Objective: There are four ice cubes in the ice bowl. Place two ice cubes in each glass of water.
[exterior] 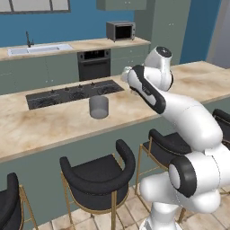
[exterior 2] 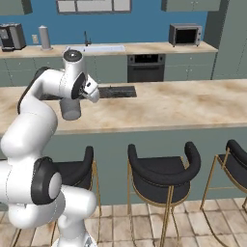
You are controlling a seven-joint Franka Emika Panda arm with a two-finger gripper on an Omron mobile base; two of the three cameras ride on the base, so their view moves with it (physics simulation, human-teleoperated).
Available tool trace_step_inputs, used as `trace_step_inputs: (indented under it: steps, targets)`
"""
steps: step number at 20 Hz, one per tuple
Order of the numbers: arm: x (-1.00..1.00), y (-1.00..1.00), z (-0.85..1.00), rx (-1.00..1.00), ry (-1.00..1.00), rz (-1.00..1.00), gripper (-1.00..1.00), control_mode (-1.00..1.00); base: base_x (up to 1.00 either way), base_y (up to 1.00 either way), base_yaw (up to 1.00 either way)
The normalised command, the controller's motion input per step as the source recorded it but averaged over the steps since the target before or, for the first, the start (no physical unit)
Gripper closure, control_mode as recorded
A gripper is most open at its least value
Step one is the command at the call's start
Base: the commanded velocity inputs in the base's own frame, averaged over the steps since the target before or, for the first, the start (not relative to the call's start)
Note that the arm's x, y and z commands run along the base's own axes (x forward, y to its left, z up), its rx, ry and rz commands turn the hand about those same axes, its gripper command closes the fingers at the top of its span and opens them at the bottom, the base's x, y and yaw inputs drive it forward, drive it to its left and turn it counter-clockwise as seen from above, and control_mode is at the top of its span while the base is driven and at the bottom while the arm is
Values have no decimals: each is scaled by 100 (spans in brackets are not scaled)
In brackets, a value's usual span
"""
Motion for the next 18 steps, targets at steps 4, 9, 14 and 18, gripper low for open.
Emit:
trace_step_inputs:
  steps: [4,9,14,18]
  targets:
    - [23,26,35,24,-1,-2,100,-100,0,0,0]
    - [20,27,5,9,0,-2,100,-100,0,0,0]
    - [2,9,-2,0,0,0,100,-100,0,0,0]
    - [6,39,-13,0,3,0,100,-100,0,0,0]
